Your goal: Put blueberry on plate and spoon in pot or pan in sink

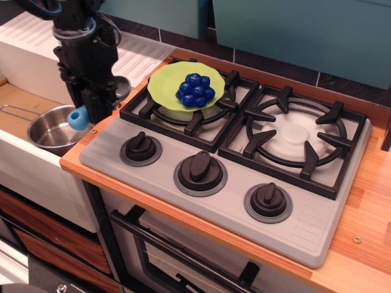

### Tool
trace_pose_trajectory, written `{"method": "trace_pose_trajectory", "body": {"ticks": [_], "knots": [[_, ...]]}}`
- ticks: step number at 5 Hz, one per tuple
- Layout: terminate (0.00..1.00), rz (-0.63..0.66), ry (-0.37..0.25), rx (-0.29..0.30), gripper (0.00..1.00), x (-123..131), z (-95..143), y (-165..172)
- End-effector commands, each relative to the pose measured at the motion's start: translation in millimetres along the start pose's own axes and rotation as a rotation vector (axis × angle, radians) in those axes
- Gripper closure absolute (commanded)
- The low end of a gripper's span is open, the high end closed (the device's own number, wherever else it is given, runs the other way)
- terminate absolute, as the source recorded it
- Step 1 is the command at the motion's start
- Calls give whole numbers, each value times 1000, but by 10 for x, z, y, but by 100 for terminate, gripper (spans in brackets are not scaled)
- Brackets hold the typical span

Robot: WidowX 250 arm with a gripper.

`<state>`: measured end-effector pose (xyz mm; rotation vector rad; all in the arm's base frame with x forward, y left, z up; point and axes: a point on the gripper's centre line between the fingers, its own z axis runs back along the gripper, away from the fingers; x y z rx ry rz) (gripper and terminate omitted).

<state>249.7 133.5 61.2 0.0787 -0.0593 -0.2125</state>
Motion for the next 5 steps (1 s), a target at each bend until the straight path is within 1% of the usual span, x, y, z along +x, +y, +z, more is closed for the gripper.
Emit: {"method": "trace_pose_trajectory", "body": {"ticks": [1,2,3,4,5], "knots": [[0,-57,-51,72,100,-47,214,451],[0,-97,-67,84,100,-124,205,660],[0,-141,-97,84,100,-171,168,816],[0,-159,-154,92,100,-96,53,834],[0,-178,-193,82,100,33,-62,861]]}}
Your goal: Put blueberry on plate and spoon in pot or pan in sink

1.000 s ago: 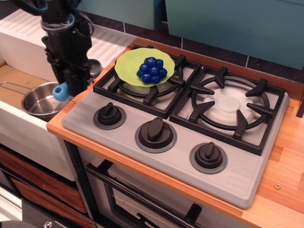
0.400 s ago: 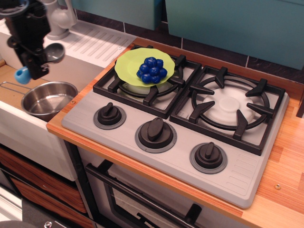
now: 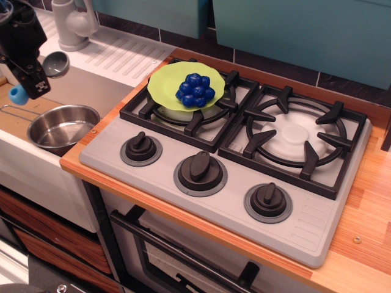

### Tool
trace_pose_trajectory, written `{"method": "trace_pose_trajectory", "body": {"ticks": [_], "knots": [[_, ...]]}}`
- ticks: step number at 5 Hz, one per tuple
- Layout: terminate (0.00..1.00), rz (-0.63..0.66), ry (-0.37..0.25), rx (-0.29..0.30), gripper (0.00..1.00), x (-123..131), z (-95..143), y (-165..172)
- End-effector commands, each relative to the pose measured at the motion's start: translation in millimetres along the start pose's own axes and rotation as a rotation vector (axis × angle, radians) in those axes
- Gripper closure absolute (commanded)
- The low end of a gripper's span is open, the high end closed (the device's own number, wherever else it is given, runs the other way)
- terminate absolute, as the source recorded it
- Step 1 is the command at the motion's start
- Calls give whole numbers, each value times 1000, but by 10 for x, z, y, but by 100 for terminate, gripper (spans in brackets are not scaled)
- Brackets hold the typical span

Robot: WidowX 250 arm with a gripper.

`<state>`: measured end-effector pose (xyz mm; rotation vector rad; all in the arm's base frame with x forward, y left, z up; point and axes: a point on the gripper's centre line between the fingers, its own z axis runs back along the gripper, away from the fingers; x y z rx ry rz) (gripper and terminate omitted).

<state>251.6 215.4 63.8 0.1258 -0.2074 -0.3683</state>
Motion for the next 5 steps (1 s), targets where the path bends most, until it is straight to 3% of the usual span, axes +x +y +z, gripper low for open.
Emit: {"method": "trace_pose_trajectory", "body": {"ticks": [1,2,3,4,5], "knots": [[0,-49,-75,24,100,285,-175,161],[0,-56,-78,24,100,334,-203,204],[0,-60,-70,29,0,333,-163,181],[0,-50,-64,28,0,313,-125,130],[100,-46,-34,34,0,278,21,89]]}}
